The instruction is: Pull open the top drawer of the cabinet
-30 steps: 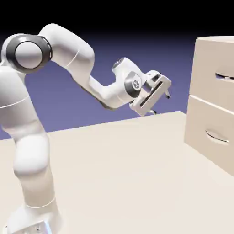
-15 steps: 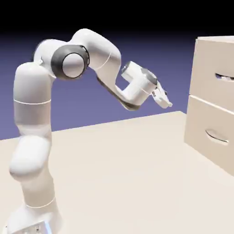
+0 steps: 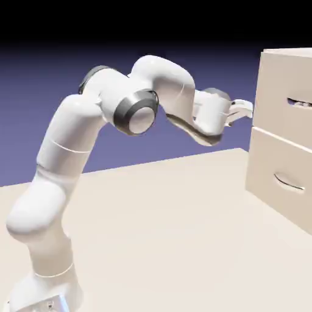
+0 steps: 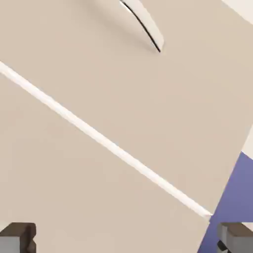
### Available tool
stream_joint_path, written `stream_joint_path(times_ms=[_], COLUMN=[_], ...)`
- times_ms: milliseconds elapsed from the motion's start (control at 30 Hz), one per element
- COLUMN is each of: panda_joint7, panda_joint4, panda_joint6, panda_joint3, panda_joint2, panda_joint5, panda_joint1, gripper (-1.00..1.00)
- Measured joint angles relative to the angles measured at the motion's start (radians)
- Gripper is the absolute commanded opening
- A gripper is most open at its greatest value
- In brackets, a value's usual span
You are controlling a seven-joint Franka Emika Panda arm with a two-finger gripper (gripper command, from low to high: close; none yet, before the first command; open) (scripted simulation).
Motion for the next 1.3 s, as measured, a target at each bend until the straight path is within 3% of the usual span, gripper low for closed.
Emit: stream_joint_path(times_ms=[467, 533, 900, 933, 1000, 1300], panda_joint7=[-0.609, -0.615, -0.963, -0.978, -0.978, -0.761], panda_joint4=[0.350, 0.353, 0.752, 0.769, 0.769, 0.443], panda_joint6=[-0.064, -0.065, 0.031, 0.035, 0.035, -0.067], panda_joint3=[0.232, 0.234, 0.272, 0.273, 0.273, 0.319], panda_joint2=[0.313, 0.316, 0.567, 0.577, 0.577, 0.430], panda_joint5=[-0.575, -0.581, -0.450, -0.445, -0.445, -0.571], panda_joint1=[-0.133, -0.135, 0.047, 0.055, 0.055, -0.121], gripper=[0.00, 0.00, 0.00, -1.00, -1.00, -1.00])
